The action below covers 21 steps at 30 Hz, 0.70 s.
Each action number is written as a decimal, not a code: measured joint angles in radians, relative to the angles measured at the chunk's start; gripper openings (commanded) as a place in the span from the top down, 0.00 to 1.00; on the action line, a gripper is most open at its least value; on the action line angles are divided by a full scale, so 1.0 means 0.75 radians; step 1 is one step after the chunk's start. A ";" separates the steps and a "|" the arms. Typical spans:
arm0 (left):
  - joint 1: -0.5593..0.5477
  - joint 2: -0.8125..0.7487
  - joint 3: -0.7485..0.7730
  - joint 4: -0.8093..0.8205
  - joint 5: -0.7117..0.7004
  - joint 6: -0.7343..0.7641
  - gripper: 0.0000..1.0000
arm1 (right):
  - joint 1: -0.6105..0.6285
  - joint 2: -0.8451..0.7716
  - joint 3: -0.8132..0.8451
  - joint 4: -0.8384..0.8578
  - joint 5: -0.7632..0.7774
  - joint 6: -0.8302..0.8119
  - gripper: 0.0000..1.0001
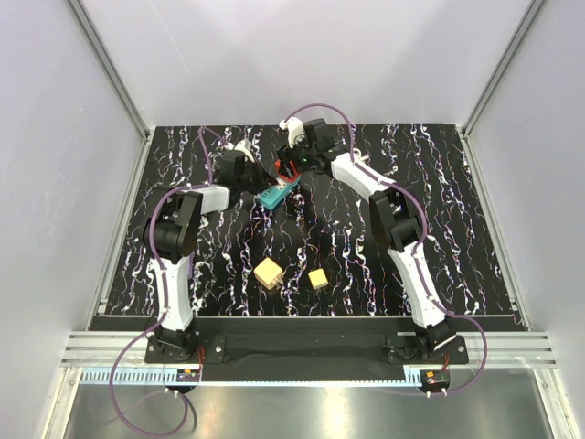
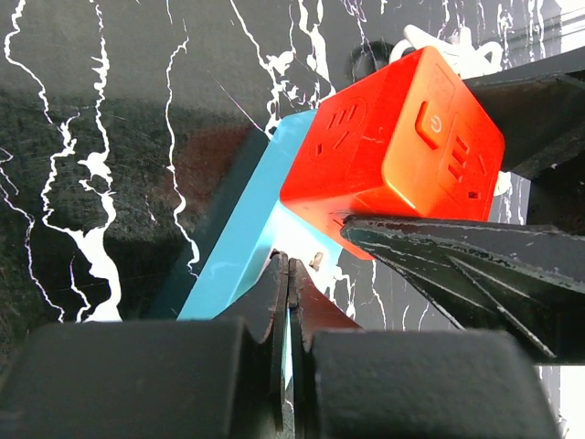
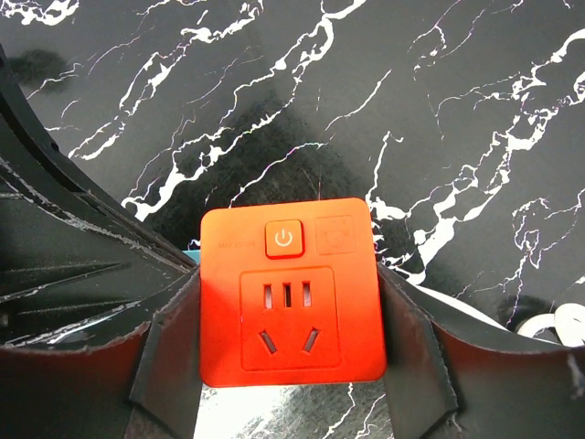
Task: Pull the plug off the socket
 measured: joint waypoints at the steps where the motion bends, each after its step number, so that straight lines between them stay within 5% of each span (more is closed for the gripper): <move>1: -0.003 0.000 0.005 -0.007 -0.006 0.004 1.00 | 0.000 0.000 0.002 -0.002 0.002 0.001 0.77; 5: -0.013 0.001 0.025 -0.042 -0.026 0.012 1.00 | 0.004 0.001 0.007 -0.009 0.020 0.007 1.00; 21: -0.040 0.020 0.093 -0.125 -0.107 0.038 1.00 | 0.007 -0.058 -0.182 0.260 0.070 0.083 1.00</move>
